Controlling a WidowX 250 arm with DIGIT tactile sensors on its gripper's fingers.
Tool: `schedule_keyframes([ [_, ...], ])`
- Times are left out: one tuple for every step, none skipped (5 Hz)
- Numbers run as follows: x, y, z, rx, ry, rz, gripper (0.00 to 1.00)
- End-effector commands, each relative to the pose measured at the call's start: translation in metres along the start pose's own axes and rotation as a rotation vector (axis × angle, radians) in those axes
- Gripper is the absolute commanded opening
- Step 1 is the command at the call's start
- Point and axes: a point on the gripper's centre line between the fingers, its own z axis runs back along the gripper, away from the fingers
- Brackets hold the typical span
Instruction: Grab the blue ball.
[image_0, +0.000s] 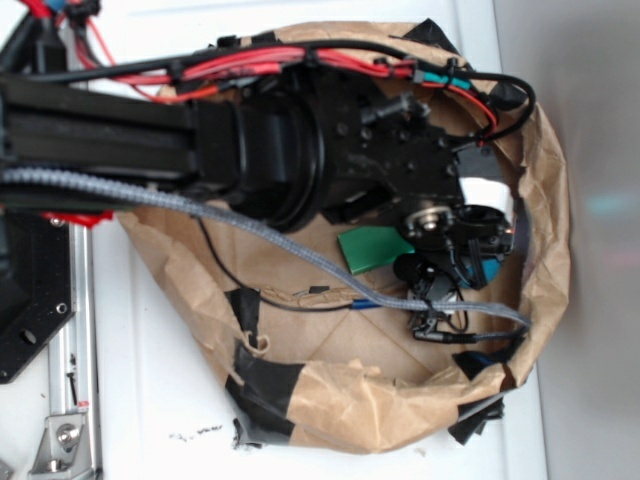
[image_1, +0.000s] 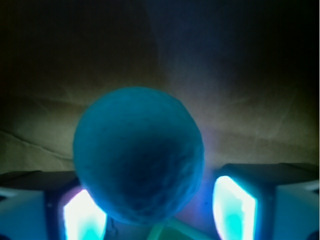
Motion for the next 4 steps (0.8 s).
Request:
schedule_keyframes([
  [0.015,0.001,0.090,0.136,-0.028,-0.098,0.00],
  [0.012,-0.008,0.144,0.183,0.083,-0.083,0.00],
  [0.007,-0.009,0.187,0.121,0.106,0.124,0.00],
  [-0.008,-0.017,0.193,0.044,0.067,0.321,0.00],
])
